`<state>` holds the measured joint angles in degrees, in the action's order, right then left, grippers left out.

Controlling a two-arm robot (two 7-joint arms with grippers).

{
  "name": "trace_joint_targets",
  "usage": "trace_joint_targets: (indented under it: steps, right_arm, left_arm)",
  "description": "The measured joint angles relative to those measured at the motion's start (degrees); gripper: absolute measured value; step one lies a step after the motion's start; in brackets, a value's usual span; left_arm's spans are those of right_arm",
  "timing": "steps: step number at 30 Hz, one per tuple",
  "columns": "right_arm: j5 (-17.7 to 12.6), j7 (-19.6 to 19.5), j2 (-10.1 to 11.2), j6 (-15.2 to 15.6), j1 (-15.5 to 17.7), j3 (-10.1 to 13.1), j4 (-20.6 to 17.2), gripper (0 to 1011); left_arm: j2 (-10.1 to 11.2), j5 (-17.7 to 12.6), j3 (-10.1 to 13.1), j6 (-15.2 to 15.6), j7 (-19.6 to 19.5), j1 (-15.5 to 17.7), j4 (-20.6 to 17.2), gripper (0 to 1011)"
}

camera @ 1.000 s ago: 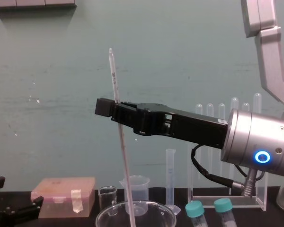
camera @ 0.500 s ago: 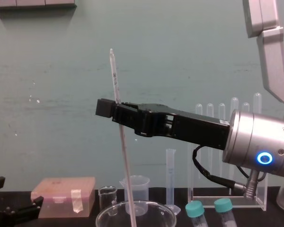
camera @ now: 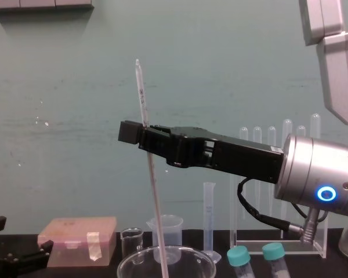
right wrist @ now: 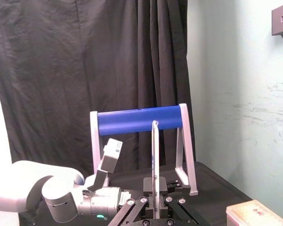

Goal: Hold the thermometer with one hand and immerse one end into the beaker, then reinsert it into the test tube rack.

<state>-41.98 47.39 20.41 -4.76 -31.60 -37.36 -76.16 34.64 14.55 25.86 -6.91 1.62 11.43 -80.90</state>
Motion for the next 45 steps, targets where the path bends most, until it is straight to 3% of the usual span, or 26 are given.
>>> trace_joint_targets:
  steps: [45]
  right_arm:
    - [0.0,0.0,0.3,0.4,0.2,-0.4,-0.7,56]
  left_arm:
    - [0.0,0.0,0.0,0.0,0.0,0.0,0.0,1008]
